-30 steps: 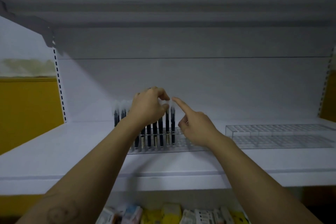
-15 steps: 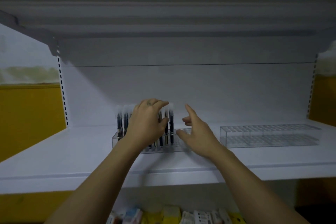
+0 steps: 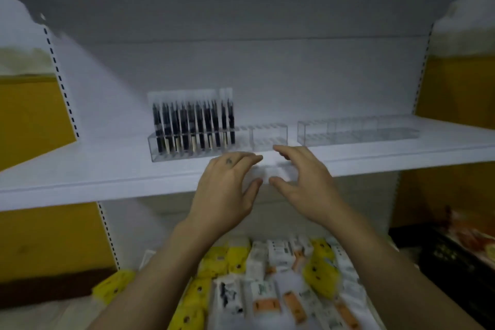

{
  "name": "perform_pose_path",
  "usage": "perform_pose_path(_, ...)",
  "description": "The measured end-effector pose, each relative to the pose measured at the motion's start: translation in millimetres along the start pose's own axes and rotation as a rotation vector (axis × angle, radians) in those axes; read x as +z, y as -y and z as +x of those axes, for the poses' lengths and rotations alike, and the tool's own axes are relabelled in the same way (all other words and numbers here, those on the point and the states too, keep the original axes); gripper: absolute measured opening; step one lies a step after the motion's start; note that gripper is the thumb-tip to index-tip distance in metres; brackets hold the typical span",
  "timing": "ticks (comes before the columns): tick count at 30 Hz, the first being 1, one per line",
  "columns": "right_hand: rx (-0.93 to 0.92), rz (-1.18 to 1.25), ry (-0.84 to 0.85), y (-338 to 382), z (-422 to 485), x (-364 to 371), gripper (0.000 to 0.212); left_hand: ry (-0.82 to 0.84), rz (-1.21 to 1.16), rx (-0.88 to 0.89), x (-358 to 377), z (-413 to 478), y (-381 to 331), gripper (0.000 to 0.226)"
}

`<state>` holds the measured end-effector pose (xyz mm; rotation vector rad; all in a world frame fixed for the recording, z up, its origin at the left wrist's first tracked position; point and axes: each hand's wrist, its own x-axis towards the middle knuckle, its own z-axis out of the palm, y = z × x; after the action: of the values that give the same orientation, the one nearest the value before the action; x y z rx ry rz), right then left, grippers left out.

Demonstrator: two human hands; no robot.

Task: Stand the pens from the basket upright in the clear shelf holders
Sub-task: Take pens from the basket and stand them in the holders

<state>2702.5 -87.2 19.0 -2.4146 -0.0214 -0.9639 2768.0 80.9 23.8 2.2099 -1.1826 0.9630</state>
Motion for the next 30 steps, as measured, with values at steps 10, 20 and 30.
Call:
perform_pose_path(10,0.263,-0.120,0.130,-66.5,-119.9,29.5,0.049,0.265,-0.112,-0.155,80.0,-94.0,-33.7,0.039)
perform_pose_path(20,0.530,-0.079,0.442,-141.0,-220.9,88.3,0.050,0.614,-0.248,-0.404,162.0,-194.9,-41.5,0.047)
perform_pose_path(30,0.823,-0.060,0.788,-189.0,-280.2,132.2,0.044,1.012,-0.431,-0.763,227.6,-287.9,-42.5,0.031)
